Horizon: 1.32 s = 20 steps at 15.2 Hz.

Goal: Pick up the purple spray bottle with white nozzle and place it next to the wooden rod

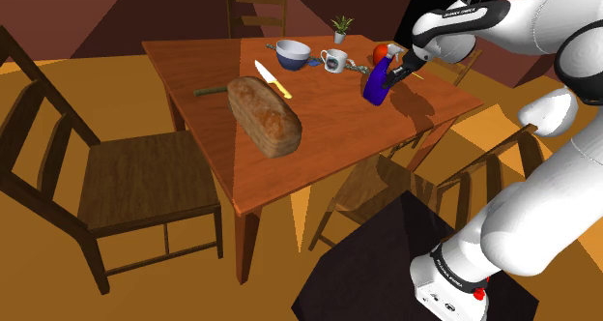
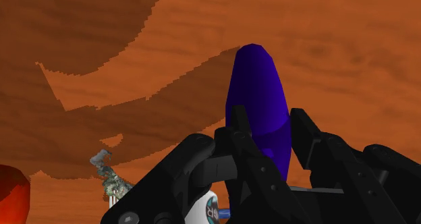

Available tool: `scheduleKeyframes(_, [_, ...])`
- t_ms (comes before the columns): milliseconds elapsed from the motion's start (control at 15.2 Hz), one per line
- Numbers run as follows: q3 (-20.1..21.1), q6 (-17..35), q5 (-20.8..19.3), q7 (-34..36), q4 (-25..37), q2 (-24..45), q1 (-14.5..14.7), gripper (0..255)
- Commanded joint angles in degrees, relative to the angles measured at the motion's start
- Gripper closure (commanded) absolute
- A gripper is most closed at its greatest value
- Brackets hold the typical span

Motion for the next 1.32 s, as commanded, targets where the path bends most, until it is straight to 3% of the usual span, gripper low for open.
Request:
scheduleKeyframes(0, [0.0, 0.0, 0.0, 0.0, 0.0, 0.0, 0.0, 255])
scheduleKeyframes(462, [0.0, 0.0, 0.0, 0.0, 0.0, 0.0, 0.0, 255])
scheduleKeyframes(1254, [0.0, -8.2, -4.2, 4.1, 6.4, -2.9, 0.1, 255])
